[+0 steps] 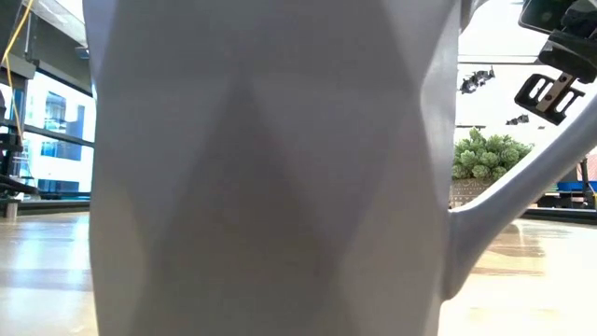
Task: Place coffee mugs
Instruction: Put the yellow mug on the shelf
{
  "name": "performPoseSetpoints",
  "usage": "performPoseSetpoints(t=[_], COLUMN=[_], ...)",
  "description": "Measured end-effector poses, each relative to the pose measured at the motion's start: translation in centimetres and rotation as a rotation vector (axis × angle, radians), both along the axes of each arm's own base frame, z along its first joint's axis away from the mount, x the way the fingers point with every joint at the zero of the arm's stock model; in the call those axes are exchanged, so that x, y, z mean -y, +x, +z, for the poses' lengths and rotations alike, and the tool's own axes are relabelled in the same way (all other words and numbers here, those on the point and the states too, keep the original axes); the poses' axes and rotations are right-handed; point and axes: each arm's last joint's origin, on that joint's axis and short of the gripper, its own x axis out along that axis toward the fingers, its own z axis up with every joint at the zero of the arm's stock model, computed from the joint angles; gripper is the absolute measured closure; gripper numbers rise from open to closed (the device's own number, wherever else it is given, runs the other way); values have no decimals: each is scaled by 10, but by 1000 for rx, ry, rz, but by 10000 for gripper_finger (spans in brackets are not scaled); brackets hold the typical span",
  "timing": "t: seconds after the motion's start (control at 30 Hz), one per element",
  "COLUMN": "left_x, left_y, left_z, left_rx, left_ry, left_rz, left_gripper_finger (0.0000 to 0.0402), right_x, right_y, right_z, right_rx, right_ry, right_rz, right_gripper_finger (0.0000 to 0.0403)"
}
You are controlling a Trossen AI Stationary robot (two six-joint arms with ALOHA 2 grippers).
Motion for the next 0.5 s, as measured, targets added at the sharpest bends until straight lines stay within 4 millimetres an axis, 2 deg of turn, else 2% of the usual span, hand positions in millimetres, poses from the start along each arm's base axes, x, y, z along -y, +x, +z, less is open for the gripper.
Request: performPoseSetpoints(t=[0.27, 0.5], left_x=[0, 0], left_y=[0, 0], left_z=[0, 1], left_rx=[0, -1], left_ry=[9, 9], left_rz=[1, 1], left_gripper_finger=[358, 307], right_x=[0, 0], right_y=[0, 0], right_z=[0, 0], right_rx=[-1, -2], right_ry=[1, 2], right_rz=[0, 13], right_gripper_finger=[340, 340])
